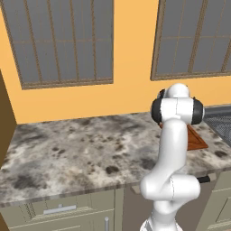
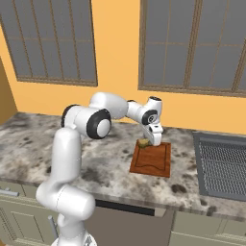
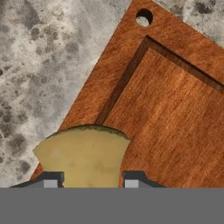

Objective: Pick up the sponge from the counter and clean the cutting board by briefly scrubbing or pressing down on the cutting board. Once finished, release the sponge.

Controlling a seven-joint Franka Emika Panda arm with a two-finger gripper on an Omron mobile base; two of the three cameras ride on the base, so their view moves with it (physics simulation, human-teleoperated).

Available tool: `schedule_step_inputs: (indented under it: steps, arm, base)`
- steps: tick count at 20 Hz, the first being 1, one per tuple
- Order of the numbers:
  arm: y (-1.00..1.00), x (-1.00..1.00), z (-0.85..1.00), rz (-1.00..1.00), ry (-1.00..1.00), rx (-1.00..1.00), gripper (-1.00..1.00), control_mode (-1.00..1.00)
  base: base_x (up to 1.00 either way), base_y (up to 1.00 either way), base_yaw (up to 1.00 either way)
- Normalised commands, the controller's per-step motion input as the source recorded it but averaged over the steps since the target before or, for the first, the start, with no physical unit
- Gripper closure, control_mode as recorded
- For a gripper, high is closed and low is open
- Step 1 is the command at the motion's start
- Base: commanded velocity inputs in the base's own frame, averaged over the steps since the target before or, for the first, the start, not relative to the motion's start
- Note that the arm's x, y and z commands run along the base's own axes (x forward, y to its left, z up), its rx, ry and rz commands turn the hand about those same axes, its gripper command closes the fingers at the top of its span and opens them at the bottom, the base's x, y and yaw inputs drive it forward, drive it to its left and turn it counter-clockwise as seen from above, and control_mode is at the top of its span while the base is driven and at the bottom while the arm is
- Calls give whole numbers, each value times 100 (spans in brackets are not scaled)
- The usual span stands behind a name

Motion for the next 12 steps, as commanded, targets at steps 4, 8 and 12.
schedule_step_inputs:
  steps: [4,8,12]
  arm:
    - [-6,-86,-46,-7,10,0,100,-100]
    - [0,-97,-46,-8,10,0,100,-100]
    - [0,-96,-46,-8,9,0,100,-100]
  base:
    - [0,0,0]
    - [0,0,0]
    - [0,0,0]
